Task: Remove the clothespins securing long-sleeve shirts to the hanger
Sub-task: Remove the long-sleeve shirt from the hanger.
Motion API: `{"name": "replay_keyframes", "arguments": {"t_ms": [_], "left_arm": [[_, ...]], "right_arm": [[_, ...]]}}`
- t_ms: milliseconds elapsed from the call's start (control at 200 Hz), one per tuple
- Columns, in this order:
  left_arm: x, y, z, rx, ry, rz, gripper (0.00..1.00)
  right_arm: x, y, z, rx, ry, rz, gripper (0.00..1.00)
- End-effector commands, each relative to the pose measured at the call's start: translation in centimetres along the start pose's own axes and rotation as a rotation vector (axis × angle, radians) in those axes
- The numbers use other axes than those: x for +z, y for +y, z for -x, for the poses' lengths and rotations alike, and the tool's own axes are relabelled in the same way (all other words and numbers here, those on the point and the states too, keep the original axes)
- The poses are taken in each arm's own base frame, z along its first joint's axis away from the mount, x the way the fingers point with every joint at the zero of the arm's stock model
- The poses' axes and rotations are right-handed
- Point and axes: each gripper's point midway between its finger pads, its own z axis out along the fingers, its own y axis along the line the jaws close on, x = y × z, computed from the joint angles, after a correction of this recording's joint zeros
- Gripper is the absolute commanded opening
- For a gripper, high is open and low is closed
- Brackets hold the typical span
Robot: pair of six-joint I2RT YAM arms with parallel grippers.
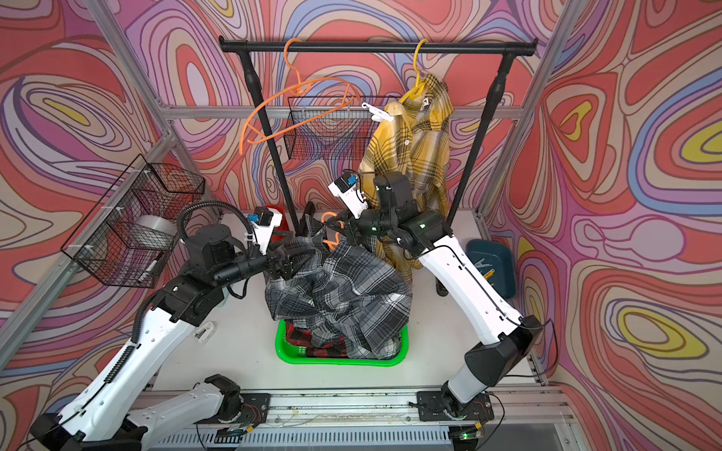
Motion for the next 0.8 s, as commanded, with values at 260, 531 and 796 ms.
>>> {"name": "replay_keyframes", "arguments": {"t_ms": [260,531,796], "left_arm": [[2.7,0.1,-0.6,0.036,0.070,0.093,0.78],[4.5,0.9,-0.4,0.069,0.090,0.162,0.81],[5.2,1.5,0.8,0.066,0.061,0.194,0.68]], "right_arm": [[-1.4,1.7,1.1,-0.077,-0.044,-0.010,0.00],[-2.7,3.5,1.7,-0.111,-0.076,0.033,0.00],[-3.0,4.3,1.2,-0.126,-0.070,0.034,0.00]]}}
